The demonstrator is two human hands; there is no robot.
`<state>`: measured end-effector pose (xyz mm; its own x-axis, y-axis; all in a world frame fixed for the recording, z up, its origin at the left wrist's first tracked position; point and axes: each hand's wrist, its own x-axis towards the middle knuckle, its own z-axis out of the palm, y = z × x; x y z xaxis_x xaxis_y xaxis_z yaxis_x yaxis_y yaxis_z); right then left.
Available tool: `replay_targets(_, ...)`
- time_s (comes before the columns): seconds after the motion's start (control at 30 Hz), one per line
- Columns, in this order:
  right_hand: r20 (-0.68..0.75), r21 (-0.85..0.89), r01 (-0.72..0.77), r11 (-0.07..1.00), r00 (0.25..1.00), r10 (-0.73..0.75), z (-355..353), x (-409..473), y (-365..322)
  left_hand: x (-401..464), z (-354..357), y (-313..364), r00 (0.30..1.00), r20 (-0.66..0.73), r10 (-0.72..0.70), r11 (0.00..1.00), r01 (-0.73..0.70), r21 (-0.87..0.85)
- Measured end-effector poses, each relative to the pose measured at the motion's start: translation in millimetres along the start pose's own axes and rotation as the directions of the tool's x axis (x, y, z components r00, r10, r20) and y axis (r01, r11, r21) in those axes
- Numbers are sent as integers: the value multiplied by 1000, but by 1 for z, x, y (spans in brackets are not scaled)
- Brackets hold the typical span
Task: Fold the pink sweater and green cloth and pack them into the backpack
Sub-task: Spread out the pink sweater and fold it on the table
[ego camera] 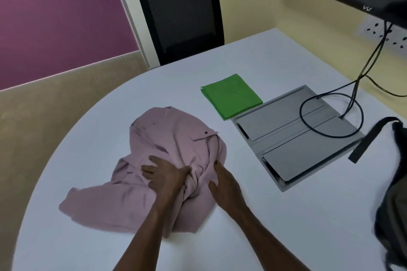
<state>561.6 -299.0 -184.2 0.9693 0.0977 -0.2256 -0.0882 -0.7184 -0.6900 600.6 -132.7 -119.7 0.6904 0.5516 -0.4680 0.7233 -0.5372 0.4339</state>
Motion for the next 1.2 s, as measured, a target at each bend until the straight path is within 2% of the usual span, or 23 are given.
replay_targets(0.17, -21, -166, -6, 986, 1000, 2, -1, -40, 4, -26, -12, -40, 990, 78, 113, 989, -120, 88)
replay_targets(0.3, -83, -342, 75, 937, 991, -109, -1, -93, 14, -59, -19, -80, 973, 52, 223, 966, -228, 121)
replay_targets(0.4, -128, -483, 111, 869, 972, -196, -7, -136, 17, -84, -19, -106, 969, 19, 247, 967, -248, 52)
replay_targets(0.47, -118, -543, 20, 840, 988, -100, -14, -157, 19, -98, -16, -121, 974, -14, 227, 974, -227, -8)
replay_targets(0.57, -111, -503, -166, 849, 986, 126, -26, -174, 18, -117, -13, -140, 968, -23, 249, 968, -249, -16)
replay_targets(0.77, -50, -404, -240, 883, 969, 240, -55, -186, -4, -135, -17, -164, 946, 170, 277, 956, -253, -151)
replay_targets(0.87, -179, -277, -200, 940, 972, 154, -57, -185, -41, -148, -18, -173, 947, 172, 271, 926, -207, -316)
replay_targets(0.93, -209, -202, -44, 979, 978, 1, -50, -184, -70, -167, -21, -174, 946, 140, 292, 889, -214, -404)
replay_targets(1.0, -99, -79, 80, 994, 991, -88, -41, -183, -97, -193, -24, -173, 920, 82, 384, 830, -304, -468)
replay_targets(1.03, -5, -48, 81, 996, 997, -81, -39, -182, -112, -208, -27, -171, 894, 63, 445, 791, -359, -495)
replay_targets(1.1, 152, -96, 38, 995, 988, -23, -37, -178, -134, -237, -29, -165, 835, 48, 549, 715, -439, -545)
replay_targets(1.2, 171, -272, -25, 962, 983, 74, -38, -175, -143, -267, -19, -162, 745, 51, 665, 626, -519, -582)
